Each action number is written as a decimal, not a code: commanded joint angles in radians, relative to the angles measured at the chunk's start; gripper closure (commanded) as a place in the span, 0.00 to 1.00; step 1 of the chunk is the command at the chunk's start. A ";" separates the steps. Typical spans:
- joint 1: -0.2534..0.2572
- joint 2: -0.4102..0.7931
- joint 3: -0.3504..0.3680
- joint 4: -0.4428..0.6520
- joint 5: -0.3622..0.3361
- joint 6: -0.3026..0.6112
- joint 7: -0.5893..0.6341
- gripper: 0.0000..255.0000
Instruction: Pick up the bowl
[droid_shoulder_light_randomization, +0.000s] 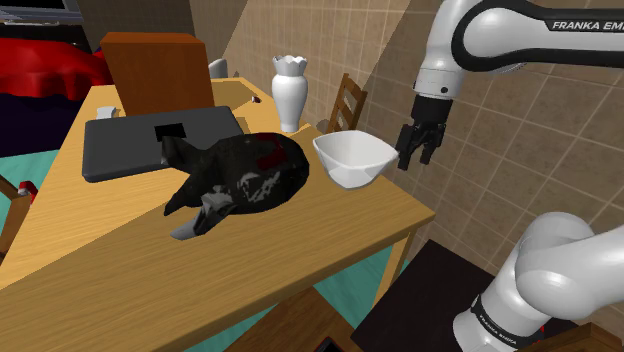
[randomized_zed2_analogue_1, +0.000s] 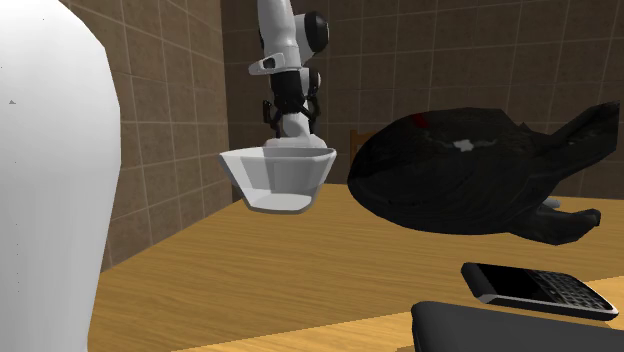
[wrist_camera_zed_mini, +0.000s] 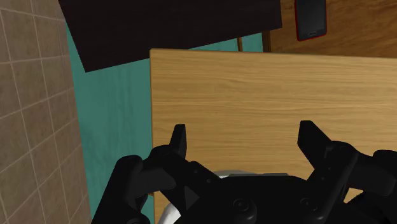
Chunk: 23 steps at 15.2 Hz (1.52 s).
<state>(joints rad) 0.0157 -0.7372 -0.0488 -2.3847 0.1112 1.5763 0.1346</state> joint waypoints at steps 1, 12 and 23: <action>0.000 0.000 0.000 0.000 0.000 0.000 0.000 0.00; 0.000 0.454 -0.227 0.351 0.099 0.015 -0.257 0.00; -0.018 0.683 -0.300 0.487 0.203 0.030 -0.397 0.00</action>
<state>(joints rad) -0.0027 -0.0530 -0.3492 -1.8836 0.3144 1.5926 -0.2583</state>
